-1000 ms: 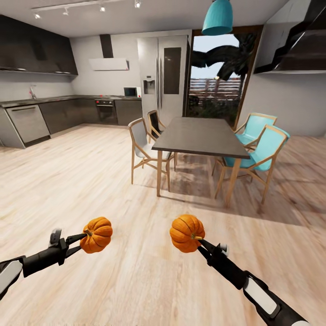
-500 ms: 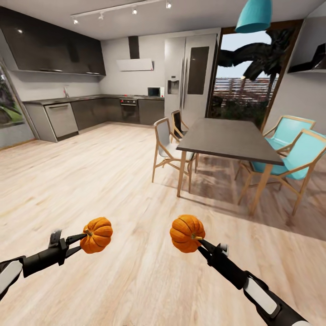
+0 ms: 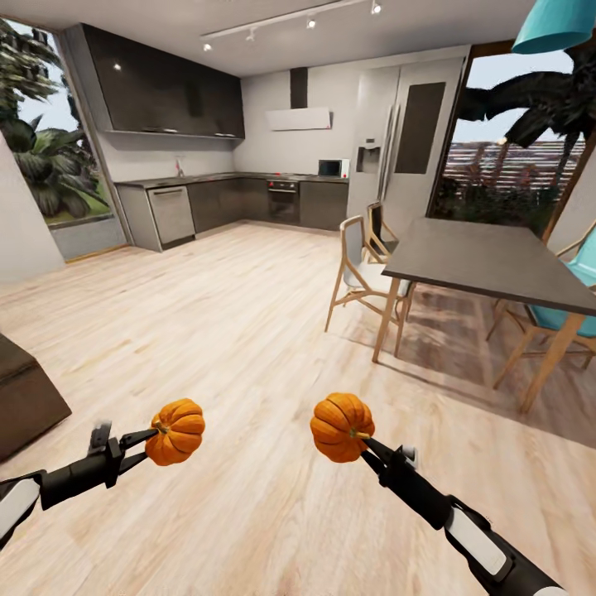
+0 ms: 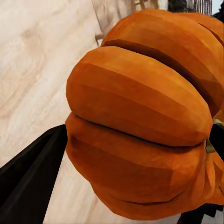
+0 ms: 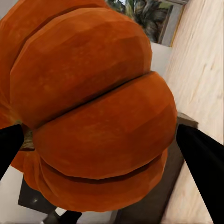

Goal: Place each of the two pumpkins and all three candles from the living room inside a cabinet in the living room (use any cabinet), then make sure every cabinet is closed, and position the cauldron so it is next to a table in the living room.

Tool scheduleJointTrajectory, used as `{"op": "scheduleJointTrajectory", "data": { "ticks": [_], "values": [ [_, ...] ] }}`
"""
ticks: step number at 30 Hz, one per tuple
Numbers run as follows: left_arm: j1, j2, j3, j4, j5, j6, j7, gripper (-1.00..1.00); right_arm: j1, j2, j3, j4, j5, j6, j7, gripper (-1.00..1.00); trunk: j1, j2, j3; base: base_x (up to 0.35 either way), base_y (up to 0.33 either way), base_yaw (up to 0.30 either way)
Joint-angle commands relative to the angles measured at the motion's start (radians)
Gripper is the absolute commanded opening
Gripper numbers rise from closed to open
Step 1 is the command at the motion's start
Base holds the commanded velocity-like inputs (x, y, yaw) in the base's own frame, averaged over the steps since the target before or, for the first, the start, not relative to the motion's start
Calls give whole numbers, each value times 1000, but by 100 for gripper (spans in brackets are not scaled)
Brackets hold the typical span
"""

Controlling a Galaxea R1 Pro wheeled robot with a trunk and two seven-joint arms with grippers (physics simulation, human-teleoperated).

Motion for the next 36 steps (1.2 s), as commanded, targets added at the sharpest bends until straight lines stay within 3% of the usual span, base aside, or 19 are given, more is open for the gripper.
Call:
{"op": "scheduleJointTrajectory", "data": {
  "ticks": [1, 36],
  "values": [
    [-1, 1, -3, 1, 17, 10, -1, -100, -1, -1, 4, -1, -13, 10, 4, -100, 0, 0, -1, -95, 318, 275],
    [-1, 2, -1, 13, 17, 11, -1, -100, -1, -1, 5, -1, -13, 6, 2, -100, 0, 0, -1, -95, 317, 275]
  ]
}}
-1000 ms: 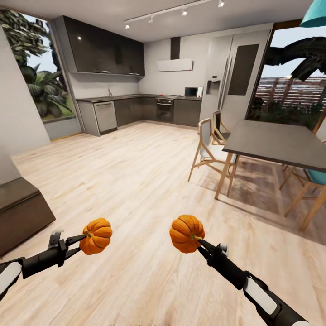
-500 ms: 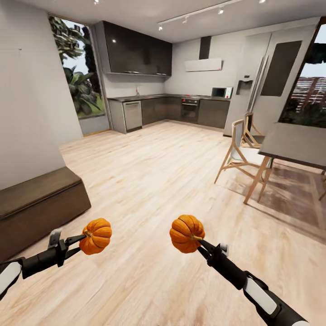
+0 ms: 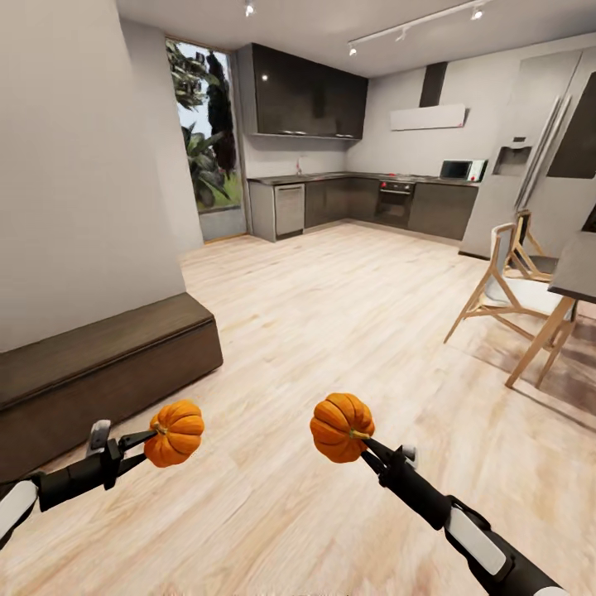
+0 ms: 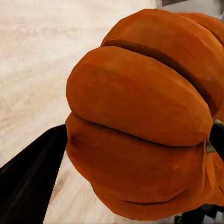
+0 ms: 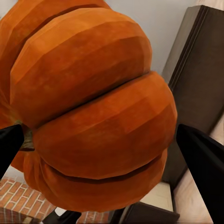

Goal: Place each of the two pumpkins and all three candles from the living room inside a cabinet in the living room (use any cabinet), then make sure every cabinet is closed, and position the cauldron so it is next to a table in the living room.

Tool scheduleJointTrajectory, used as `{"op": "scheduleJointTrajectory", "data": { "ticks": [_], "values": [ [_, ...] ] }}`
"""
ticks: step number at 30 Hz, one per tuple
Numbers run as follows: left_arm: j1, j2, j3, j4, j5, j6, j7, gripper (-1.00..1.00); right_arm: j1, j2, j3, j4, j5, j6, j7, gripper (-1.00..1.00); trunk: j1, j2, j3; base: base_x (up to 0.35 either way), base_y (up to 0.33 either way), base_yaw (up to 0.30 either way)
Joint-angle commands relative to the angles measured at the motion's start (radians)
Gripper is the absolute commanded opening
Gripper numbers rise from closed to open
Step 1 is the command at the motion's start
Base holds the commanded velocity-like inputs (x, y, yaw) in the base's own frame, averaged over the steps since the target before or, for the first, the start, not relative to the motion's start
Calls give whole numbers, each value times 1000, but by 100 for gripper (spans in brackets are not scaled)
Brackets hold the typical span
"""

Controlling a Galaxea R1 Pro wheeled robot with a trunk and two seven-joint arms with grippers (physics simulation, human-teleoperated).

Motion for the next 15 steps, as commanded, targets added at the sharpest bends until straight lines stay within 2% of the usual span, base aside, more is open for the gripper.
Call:
{"op": "scheduleJointTrajectory", "data": {
  "ticks": [1, 15],
  "values": [
    [-1, 1, -3, 1, 18, 10, -1, -100, -1, -1, 4, -1, -13, 10, 3, -100, 0, -1, -1, -93, 317, 275],
    [-1, 0, 3, 3, 18, 11, -1, -100, -1, 0, 4, -1, -13, 10, 1, -100, 0, -1, -1, -85, 317, 275]
  ]
}}
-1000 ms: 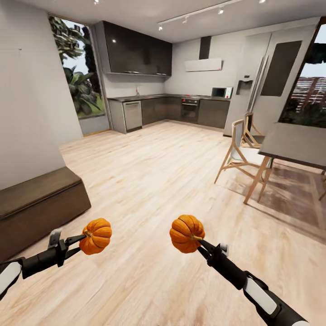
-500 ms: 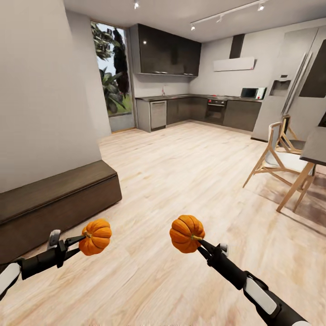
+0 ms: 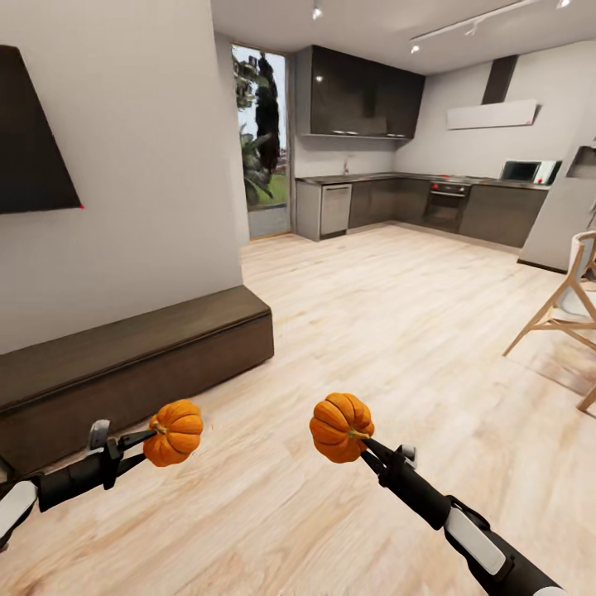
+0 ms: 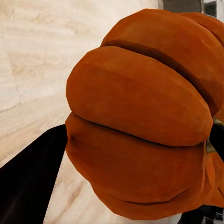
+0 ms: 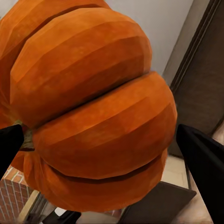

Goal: Place each of the two pumpkins and all three candles from the living room inside a cabinet in the living room (use any cabinet), then make sure every cabinet is closed, and position the cauldron so it is next to a table in the living room.

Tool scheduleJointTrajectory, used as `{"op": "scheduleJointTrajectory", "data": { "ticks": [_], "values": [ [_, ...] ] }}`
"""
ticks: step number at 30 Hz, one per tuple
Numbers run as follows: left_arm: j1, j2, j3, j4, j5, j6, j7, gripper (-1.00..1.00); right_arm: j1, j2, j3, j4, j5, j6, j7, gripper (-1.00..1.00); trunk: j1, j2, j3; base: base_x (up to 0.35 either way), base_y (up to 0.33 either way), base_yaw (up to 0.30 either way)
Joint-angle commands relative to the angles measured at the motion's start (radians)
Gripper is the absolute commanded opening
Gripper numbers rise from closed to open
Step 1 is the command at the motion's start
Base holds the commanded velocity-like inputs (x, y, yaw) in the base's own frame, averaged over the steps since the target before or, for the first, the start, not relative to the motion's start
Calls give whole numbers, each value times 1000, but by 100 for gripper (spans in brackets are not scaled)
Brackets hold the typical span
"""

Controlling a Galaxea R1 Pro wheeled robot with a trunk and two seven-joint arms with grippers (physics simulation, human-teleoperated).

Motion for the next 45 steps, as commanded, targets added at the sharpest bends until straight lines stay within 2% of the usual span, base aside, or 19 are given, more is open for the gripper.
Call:
{"op": "scheduleJointTrajectory", "data": {
  "ticks": [1, 14, 20, 27, 34, 36, 45],
  "values": [
    [-1, 1, -3, 1, 18, 10, -1, -100, -1, -1, 4, -1, -13, 10, 4, -100, 0, 0, -1, -82, 317, 275],
    [-1, 0, -3, 1, 19, 9, -1, -100, -1, -1, 5, -1, -13, 10, -1, -100, 0, 0, -1, -51, 278, 275],
    [-1, 1, -1, 1, 19, 10, -3, -100, -1, -1, 8, -1, -12, 10, -29, -100, 0, 0, -1, -1, 266, 275],
    [-1, 1, 3, 43, 23, 9, -88, -100, -1, -1, 7, -1, -12, 10, -31, -100, 0, 0, -1, 0, 287, 275],
    [-1, 4, 5, 48, 24, 10, -94, -100, -1, -1, 7, -1, -10, 10, -31, -100, 0, 0, -1, 0, 134, 275],
    [-1, 14, 5, 48, 27, 10, -94, -100, -1, -1, 7, -1, -11, 10, -32, -100, 0, 0, -1, 0, 7, 275],
    [-1, 26, 6, 49, 44, 11, -94, -100, -1, -1, 8, -1, -10, 8, -33, -100, -35, 63, 27, 0, 1, 275]
  ]
}}
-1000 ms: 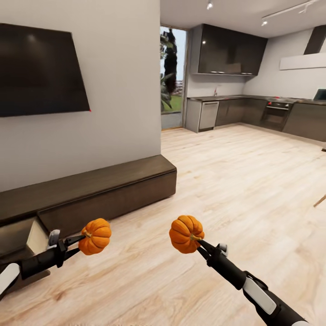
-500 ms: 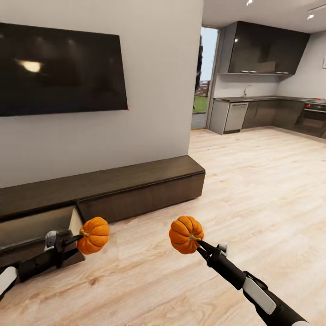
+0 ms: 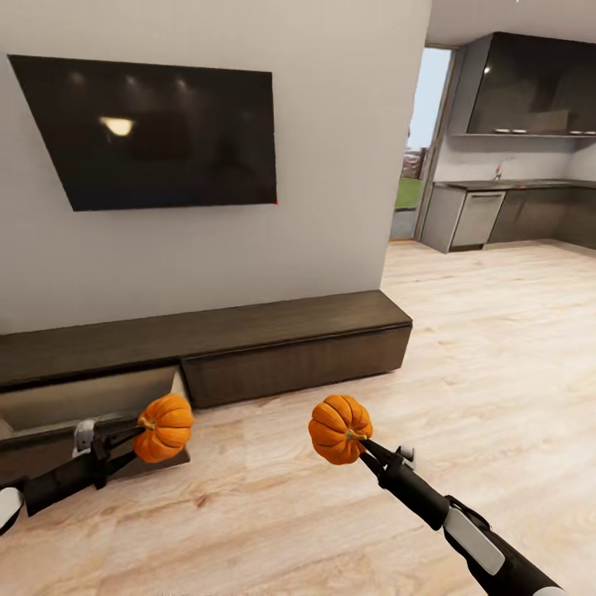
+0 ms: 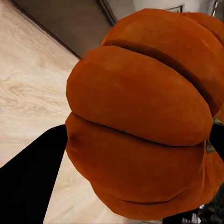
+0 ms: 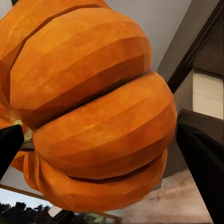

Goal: Place each of the two pumpkins and all three candles from the living room inside a cabinet in the living room (use any cabinet), then make sure every cabinet is closed, and position the cauldron so it is next to a table in the living room.

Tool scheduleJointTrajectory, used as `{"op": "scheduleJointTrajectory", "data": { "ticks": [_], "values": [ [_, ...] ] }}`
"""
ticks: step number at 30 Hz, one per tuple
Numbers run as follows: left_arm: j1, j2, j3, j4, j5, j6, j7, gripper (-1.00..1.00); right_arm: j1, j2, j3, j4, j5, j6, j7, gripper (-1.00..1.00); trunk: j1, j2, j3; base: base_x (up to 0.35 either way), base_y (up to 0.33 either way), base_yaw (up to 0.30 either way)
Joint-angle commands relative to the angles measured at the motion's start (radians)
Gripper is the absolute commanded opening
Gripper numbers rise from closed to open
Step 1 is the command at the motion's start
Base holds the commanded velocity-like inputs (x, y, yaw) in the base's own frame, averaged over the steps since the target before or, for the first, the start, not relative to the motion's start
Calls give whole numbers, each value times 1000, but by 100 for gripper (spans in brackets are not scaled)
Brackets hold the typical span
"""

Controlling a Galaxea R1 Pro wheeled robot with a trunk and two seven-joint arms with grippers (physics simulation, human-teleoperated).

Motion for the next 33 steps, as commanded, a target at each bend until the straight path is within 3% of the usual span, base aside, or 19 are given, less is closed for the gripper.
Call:
{"op": "scheduleJointTrajectory", "data": {
  "ticks": [1, 4, 11, 17, 21, 23, 26, 28, 33],
  "values": [
    [-2, 1, -4, 0, 16, 9, -1, -100, -1, -1, 3, -1, -12, 9, 3, -100, -4, 7, 2, 0, 0, 275],
    [-2, 7, -3, 0, 13, 45, -1, -100, -1, -1, 3, -1, -10, 8, -3, -100, -16, 28, 12, 0, 0, 275],
    [-2, 22, 0, 0, 10, 80, -1, -100, -1, 0, 1, -1, 122, 8, -113, -100, -42, 77, 34, 0, 0, 275],
    [-2, 55, -1, 0, 2, 113, 3, -100, -6, 1, -2, -10, 187, 13, -210, -100, -65, 119, 53, 0, 0, 276],
    [-4, 57, -6, -13, -27, 132, 27, -100, -13, 0, -2, -13, 269, 24, -252, -100, -81, 147, 65, 0, 0, 276],
    [-6, 57, -6, -39, -66, 135, 51, -100, -16, 0, -3, -14, 312, 47, -261, -100, -88, 161, 71, 0, 0, 276],
    [-8, 55, -6, -62, -127, 138, 95, -100, -32, 1, -2, -15, 331, 87, -263, -100, -100, 182, 81, 0, 0, 276],
    [-9, 52, -5, -67, -145, 138, 108, -100, -38, 8, -1, -15, 336, 102, -263, -100, -108, 196, 87, 0, 0, 276],
    [-9, 52, 1, -69, -136, 138, 97, -100, -42, 28, -1, -14, 344, 107, -249, -100, -108, 196, 87, 0, 0, 226]
  ]
}}
